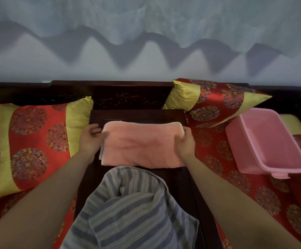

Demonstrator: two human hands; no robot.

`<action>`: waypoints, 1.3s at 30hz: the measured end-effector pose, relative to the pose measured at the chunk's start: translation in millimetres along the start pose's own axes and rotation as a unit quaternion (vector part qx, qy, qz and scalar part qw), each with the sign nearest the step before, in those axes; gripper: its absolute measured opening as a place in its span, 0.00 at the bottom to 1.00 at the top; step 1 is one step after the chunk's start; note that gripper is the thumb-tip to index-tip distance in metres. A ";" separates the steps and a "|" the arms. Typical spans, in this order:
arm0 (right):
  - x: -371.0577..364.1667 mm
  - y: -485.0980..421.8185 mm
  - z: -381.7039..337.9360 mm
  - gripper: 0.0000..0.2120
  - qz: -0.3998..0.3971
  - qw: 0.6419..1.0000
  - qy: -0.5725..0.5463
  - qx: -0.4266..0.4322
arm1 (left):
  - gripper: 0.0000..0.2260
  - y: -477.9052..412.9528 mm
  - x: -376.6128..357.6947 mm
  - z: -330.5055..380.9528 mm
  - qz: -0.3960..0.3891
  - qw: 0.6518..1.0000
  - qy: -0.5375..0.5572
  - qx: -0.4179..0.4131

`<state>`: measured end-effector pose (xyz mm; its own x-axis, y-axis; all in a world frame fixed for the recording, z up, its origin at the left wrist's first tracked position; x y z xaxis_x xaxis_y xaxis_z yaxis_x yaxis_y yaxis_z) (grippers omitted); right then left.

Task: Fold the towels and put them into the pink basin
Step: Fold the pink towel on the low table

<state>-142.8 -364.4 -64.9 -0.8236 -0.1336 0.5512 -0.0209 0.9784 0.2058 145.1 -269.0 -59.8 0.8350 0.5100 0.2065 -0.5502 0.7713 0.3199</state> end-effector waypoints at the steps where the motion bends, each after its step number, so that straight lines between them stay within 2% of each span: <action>1: -3.9 -2.0 5.8 0.25 -0.009 0.999 0.035 -0.004 | 0.30 -6.5 -4.9 -7.0 -0.003 0.998 -0.063 -0.007; 3: -8.7 -1.4 16.6 0.36 -0.001 0.988 0.154 0.004 | 0.38 -9.0 -14.6 -21.6 -0.008 0.973 -0.219 -0.069; 4: -10.5 0.9 20.8 0.39 0.010 0.975 0.220 0.018 | 0.38 -5.9 -20.0 -31.0 -0.010 0.948 -0.301 -0.108; 7: -16.6 17.1 37.0 0.36 0.006 0.931 0.345 0.116 | 0.32 19.1 -33.1 -55.8 -0.011 0.855 -0.471 -0.217; 8: -21.1 22.0 45.0 0.34 -0.012 0.917 0.372 0.141 | 0.30 27.5 -35.2 -61.5 -0.027 0.846 -0.484 -0.223; 11: -33.8 32.1 69.8 0.30 -0.081 0.903 0.403 0.124 | 0.35 42.6 -31.9 -82.4 -0.078 0.865 -0.475 -0.143; 13: -40.9 29.8 74.5 0.31 -0.098 0.909 0.390 0.110 | 0.38 48.7 -24.6 -90.6 -0.073 0.855 -0.504 -0.097; 15: -44.8 22.4 67.6 0.33 -0.110 0.904 0.393 0.130 | 0.35 53.2 -17.7 -94.0 -0.070 0.840 -0.533 -0.071; 17: -47.5 12.2 58.8 0.32 -0.135 0.892 0.409 0.136 | 0.31 55.3 -15.0 -85.1 -0.062 0.849 -0.522 -0.044; 19: -48.3 0.2 47.4 0.35 -0.128 0.926 0.347 0.079 | 0.30 51.9 -15.7 -69.4 -0.012 0.893 -0.450 -0.015; 21: -47.0 -13.1 33.6 0.38 -0.063 0.974 0.218 -0.003 | 0.30 34.2 -13.6 -58.6 0.074 0.944 -0.321 0.024; 22: -45.5 -19.9 28.3 0.36 -0.032 0.987 0.155 -0.020 | 0.31 25.0 -12.1 -55.2 0.087 0.955 -0.282 0.042; 23: -44.5 -24.9 24.1 0.33 -0.021 0.994 0.110 -0.014 | 0.31 17.0 -10.8 -53.1 0.064 0.958 -0.276 0.045; 25: -43.6 -30.8 18.5 0.30 -0.053 0.994 0.086 0.044 | 0.29 5.9 -8.9 -52.0 -0.020 0.952 -0.303 0.030; 27: -43.2 -35.8 17.6 0.28 -0.054 0.982 0.149 0.099 | 0.26 -1.9 -5.5 -50.8 -0.046 0.937 -0.347 0.017; 28: -42.7 -36.1 16.6 0.27 -0.030 0.971 0.211 0.109 | 0.25 -3.4 -3.7 -48.8 -0.027 0.925 -0.379 -0.005; 30: -44.1 -34.9 15.6 0.29 0.002 0.932 0.338 0.129 | 0.27 -5.4 -7.1 -43.2 0.033 0.888 -0.452 -0.082; 31: -45.3 -33.0 15.9 0.31 -0.004 0.914 0.375 0.153 | 0.28 -6.6 -12.4 -41.2 0.036 0.863 -0.485 -0.137; 33: -52.1 -27.7 19.6 0.31 -0.052 0.880 0.416 0.222 | 0.29 -12.0 -26.7 -44.7 -0.033 0.809 -0.541 -0.229; 35: -65.2 -20.2 27.6 0.28 -0.146 0.842 0.439 0.278 | 0.30 -16.6 -37.5 -60.1 -0.122 0.761 -0.579 -0.265; 37: -71.9 -14.0 34.6 0.28 -0.206 0.820 0.444 0.296 | 0.32 -15.5 -39.9 -73.1 -0.142 0.740 -0.605 -0.259; 39: -72.0 -20.7 38.4 0.30 -0.213 0.814 0.455 0.293 | 0.33 -16.4 -40.8 -81.2 -0.123 0.738 -0.617 -0.243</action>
<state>-104.9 -369.0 -140.0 0.0827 -0.2812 0.9561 -0.6801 0.6854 0.2604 119.6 -271.5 -148.6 0.1123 -0.1722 0.9786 -0.0684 0.9812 0.1805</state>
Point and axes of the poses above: each hand's wrist, its own y-axis away from the middle knuckle, its own x-axis out of the back of the hand, z = x × y, the point moved 1 cm from there along -y, towards the middle knuckle, and after that the axes turned 6 degrees about -z, right-handed, at the moved point
